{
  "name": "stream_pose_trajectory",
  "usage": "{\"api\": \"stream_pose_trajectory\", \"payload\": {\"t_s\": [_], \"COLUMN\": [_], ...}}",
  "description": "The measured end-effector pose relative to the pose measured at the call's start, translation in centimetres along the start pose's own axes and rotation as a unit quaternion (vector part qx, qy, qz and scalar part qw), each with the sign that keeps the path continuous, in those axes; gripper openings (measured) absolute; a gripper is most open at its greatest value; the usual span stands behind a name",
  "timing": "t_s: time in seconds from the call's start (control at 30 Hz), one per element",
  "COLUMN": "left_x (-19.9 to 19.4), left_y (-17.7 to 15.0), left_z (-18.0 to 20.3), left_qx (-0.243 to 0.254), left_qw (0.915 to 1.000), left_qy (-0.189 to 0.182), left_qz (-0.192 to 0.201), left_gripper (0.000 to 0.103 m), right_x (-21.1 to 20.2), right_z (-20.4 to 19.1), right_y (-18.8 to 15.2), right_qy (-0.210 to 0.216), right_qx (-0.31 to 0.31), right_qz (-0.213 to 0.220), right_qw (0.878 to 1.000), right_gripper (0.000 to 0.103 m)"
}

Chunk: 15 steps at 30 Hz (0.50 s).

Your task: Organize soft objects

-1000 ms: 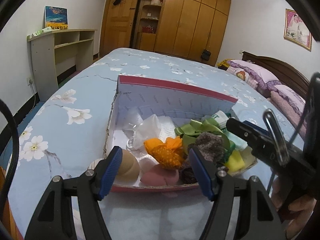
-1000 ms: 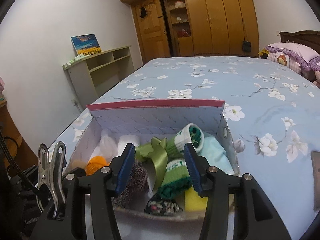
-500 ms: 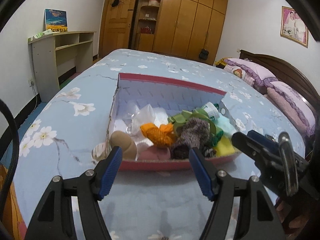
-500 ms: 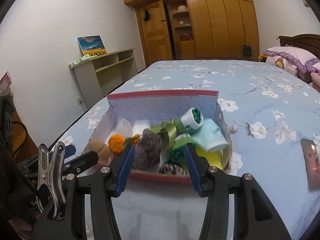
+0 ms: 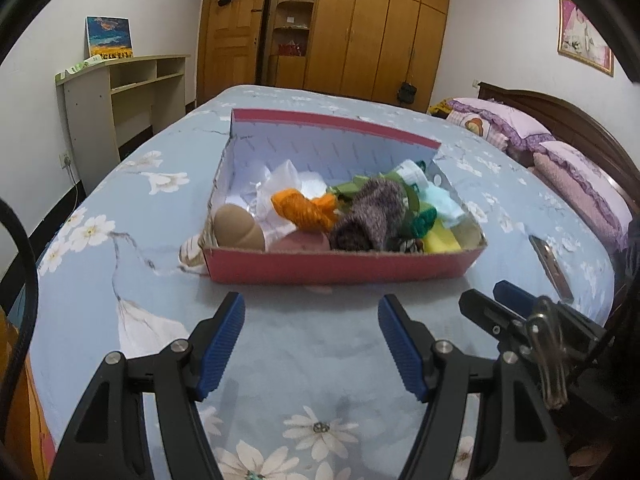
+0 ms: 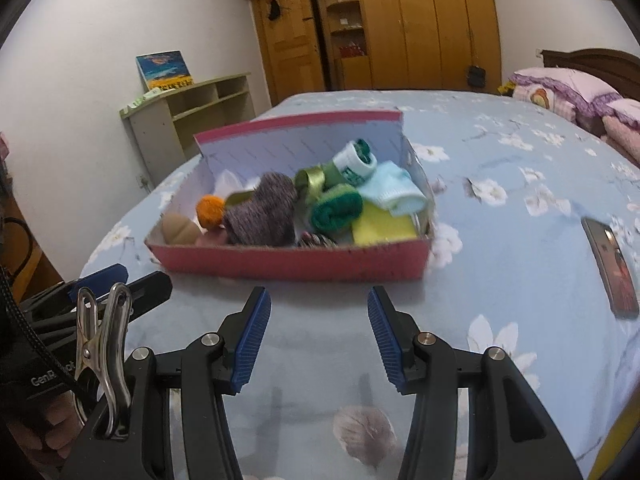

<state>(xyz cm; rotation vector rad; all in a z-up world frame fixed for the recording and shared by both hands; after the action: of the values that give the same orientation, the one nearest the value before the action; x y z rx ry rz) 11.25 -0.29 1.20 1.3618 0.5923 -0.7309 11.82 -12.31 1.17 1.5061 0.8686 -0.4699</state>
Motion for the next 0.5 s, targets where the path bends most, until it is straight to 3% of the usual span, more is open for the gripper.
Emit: {"api": "stream_pose_trajectory", "payload": {"t_s": [0.5], "left_x": [3.4], "left_y": [-2.1], "left_z": [0.2], "left_qx": [0.000], "left_qw": [0.9991], "left_qy": [0.021], "left_qz": [-0.036], "left_gripper": [0.073], "right_x": [3.0], "right_z": [1.2], "right_y": [-2.8], "right_qy": [-0.021], "right_qx": [0.005], "right_qz": [-0.055], "right_qw": [0.998], "right_gripper": [0.052]}}
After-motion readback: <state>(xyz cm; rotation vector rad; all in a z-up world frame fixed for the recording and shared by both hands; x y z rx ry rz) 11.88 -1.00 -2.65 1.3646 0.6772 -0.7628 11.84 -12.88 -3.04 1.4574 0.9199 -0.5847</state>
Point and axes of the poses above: each gripper's, at about its wrist camera, not at the fingertips, and x roughly the way its jaws point, z to its right, y to its top, the point moved 6 cm from there along x, roughly the way its jaws point, and after that the axes turned 9 degrees about -z, right-handed, at the moved point
